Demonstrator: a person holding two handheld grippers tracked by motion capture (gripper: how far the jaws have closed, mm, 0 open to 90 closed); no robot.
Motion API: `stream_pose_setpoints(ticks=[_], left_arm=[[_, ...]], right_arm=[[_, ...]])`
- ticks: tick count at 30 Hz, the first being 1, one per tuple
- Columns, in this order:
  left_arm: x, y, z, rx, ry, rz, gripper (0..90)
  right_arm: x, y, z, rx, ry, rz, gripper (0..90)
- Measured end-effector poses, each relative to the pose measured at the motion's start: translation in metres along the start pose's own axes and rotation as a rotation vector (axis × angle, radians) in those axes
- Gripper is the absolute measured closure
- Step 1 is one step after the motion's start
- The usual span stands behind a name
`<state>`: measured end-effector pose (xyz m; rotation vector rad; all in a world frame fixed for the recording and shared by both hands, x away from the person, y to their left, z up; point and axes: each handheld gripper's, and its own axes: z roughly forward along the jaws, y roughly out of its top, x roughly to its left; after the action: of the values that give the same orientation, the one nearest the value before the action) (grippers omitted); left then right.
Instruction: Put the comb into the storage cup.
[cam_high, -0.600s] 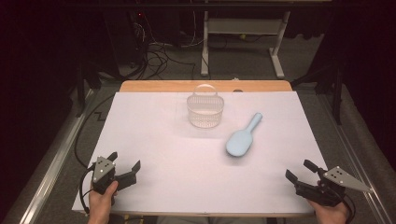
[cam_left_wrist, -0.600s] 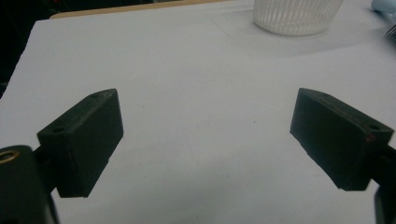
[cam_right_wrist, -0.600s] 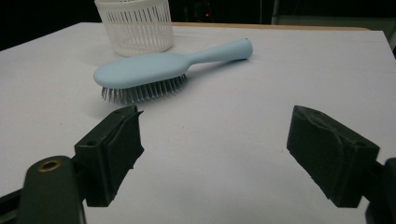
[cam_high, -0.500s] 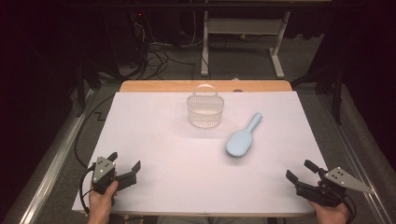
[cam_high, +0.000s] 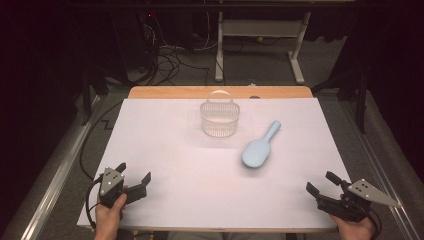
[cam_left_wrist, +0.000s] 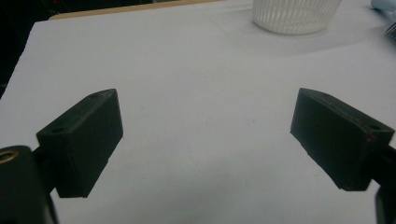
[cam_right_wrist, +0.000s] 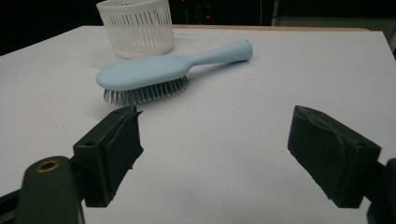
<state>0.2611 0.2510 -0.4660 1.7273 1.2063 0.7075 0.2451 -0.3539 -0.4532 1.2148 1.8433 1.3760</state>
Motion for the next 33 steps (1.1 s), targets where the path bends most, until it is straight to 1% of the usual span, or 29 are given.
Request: stream_pose_setpoints(ticks=[3,7,12,15,21,33], left_arm=[[0.0009,-0.0001,0.0,0.0,0.0,-0.002,10.0],[0.0015,-0.0008,-0.0011,-0.002,0.002,-0.008,10.0],[0.0013,-0.0001,0.0004,0.004,-0.002,0.008,10.0],[0.0016,-0.0004,0.0007,0.007,-0.004,0.01,10.0],[0.0022,-0.0006,0.0,0.004,-0.001,0.011,10.0],[0.0012,-0.0006,0.0008,0.008,0.002,0.019,10.9]], right_arm=[[0.0003,0.0002,0.0002,-0.001,0.003,0.009,17.2],[0.0006,0.0007,-0.0004,-0.015,0.006,0.005,17.2],[0.0007,0.0013,-0.0012,-0.022,0.006,0.015,17.3],[-0.0001,0.0013,-0.0005,-0.023,0.008,0.019,17.4],[0.0006,0.0025,0.0009,-0.02,0.008,0.011,17.3],[0.0008,0.0058,0.0034,-0.046,0.023,0.021,19.9]])
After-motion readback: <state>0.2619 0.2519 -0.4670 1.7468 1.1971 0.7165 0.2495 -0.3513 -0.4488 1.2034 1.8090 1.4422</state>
